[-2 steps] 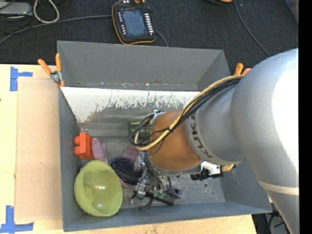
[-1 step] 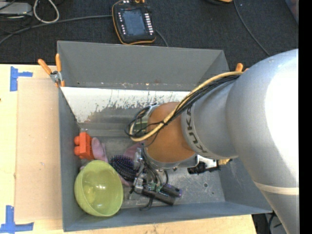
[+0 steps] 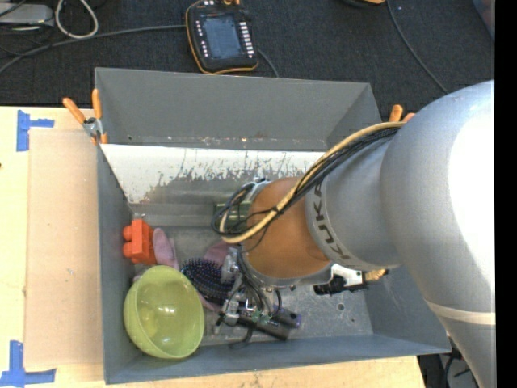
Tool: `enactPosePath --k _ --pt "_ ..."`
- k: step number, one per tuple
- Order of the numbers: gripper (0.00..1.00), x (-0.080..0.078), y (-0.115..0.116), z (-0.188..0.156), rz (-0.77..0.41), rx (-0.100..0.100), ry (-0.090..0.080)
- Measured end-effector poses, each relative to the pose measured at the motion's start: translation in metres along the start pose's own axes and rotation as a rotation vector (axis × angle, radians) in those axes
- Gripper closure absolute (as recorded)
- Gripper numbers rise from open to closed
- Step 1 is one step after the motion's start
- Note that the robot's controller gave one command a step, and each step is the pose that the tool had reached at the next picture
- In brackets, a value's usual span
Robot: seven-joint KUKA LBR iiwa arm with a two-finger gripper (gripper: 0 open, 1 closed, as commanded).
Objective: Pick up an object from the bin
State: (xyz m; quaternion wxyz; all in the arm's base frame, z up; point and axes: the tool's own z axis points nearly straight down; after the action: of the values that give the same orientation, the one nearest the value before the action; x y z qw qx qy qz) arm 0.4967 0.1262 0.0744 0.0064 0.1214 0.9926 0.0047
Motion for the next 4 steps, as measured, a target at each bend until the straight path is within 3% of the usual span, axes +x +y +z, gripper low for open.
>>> enactPosePath --k 1,2,3,4 --pt "0.00 -0.009 0.004 0.003 0.003 0.010 0.017" --pt "1.00 -0.008 0.002 -0.002 0.011 -0.004 -0.013" --pt "1.00 -0.008 0.002 -0.003 0.011 -0.004 -0.013" --pt "1.00 -0.007 0.000 -0.035 0.013 0.001 -0.004"
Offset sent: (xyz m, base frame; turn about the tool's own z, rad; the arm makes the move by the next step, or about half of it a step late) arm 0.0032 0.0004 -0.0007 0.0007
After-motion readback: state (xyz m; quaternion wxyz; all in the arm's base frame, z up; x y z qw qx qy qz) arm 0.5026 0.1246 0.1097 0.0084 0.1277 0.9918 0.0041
